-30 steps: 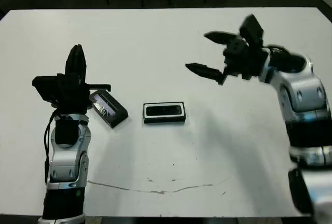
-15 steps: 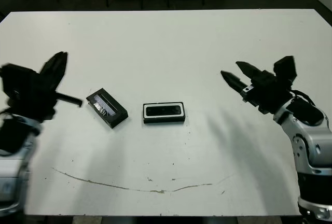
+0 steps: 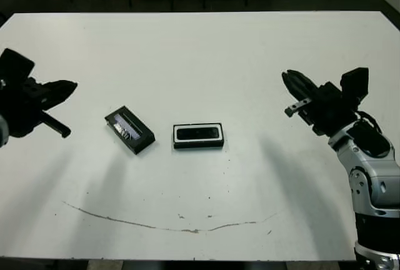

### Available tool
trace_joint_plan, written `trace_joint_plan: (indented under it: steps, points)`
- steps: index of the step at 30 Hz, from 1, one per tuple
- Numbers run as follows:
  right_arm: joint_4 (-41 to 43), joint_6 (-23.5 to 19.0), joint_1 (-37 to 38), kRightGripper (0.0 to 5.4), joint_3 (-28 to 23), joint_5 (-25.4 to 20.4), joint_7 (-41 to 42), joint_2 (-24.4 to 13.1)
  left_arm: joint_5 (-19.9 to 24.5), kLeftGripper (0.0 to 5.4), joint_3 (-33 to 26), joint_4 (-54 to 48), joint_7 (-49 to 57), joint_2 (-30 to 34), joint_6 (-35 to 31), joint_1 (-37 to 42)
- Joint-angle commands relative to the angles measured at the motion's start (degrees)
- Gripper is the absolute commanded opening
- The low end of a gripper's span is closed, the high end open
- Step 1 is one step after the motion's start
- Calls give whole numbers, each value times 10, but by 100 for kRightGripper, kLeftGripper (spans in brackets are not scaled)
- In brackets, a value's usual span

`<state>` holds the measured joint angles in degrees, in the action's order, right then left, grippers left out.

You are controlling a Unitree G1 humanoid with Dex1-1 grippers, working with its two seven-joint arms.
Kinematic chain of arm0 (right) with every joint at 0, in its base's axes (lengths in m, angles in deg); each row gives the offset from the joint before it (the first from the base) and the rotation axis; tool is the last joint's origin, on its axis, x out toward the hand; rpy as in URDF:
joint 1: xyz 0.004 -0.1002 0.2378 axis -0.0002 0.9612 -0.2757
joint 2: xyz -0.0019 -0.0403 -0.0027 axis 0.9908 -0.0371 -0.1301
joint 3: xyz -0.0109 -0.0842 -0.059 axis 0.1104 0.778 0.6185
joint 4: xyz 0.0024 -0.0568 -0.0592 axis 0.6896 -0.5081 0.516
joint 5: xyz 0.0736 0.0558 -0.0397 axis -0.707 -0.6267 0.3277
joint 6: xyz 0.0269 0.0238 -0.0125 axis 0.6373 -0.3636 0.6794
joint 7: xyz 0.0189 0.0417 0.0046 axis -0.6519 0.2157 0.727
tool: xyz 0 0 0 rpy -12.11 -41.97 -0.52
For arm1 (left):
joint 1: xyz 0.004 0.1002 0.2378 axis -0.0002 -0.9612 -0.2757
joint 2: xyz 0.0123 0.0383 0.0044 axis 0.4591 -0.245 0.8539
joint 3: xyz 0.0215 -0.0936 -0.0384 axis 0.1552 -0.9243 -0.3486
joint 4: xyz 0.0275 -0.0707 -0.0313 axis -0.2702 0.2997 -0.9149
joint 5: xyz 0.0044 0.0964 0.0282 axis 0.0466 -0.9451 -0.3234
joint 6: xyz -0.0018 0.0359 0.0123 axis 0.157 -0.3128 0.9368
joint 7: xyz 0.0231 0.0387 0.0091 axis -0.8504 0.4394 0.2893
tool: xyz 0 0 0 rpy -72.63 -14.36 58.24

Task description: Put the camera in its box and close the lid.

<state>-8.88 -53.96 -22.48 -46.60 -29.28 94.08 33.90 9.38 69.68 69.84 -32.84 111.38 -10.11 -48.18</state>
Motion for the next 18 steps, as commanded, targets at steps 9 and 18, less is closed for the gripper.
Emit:
trace_joint_plan:
  steps: [9,18]
  points:
    - [-8,-10,-17,1,-13,-28,-3,-10,-112,0,167,174,-95,24,49,102]
    - [-15,-3,-17,1,-6,-21,-2,-20,-155,0,231,211,-160,29,34,115]
